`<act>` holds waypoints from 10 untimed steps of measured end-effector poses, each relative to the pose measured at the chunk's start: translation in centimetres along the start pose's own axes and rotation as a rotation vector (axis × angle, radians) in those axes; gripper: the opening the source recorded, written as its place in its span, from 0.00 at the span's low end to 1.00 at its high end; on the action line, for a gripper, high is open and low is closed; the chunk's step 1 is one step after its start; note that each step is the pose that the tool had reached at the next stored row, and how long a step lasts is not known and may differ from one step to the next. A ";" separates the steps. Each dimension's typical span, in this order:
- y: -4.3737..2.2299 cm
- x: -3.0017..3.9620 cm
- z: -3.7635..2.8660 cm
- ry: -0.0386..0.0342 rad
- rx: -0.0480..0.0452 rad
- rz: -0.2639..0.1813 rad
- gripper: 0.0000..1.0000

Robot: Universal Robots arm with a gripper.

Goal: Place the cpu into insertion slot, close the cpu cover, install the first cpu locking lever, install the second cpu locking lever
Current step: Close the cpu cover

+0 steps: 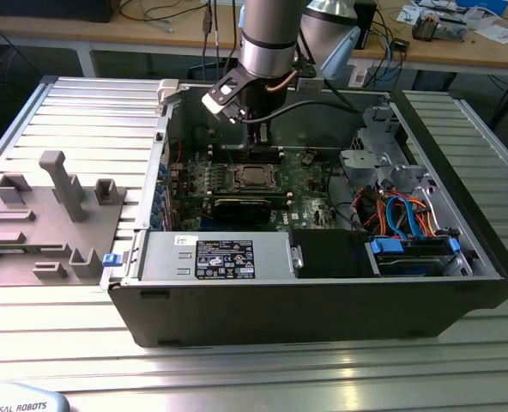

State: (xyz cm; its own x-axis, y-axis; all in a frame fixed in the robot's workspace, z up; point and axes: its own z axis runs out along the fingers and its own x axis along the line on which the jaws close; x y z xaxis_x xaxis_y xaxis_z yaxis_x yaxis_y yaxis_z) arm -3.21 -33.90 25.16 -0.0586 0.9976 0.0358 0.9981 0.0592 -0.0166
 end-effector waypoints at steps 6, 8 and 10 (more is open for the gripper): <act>0.00 0.00 -0.11 0.0015 -0.0001 0.000 0.11; 0.00 0.01 -0.13 0.0022 -0.0003 0.000 0.11; 0.00 0.00 -0.14 0.0024 -0.0003 0.000 0.11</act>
State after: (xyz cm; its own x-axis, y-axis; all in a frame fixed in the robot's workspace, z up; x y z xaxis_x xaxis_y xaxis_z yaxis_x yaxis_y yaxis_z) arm -3.21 -33.91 25.30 -0.0586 0.9975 0.0383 0.9981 0.0592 -0.0164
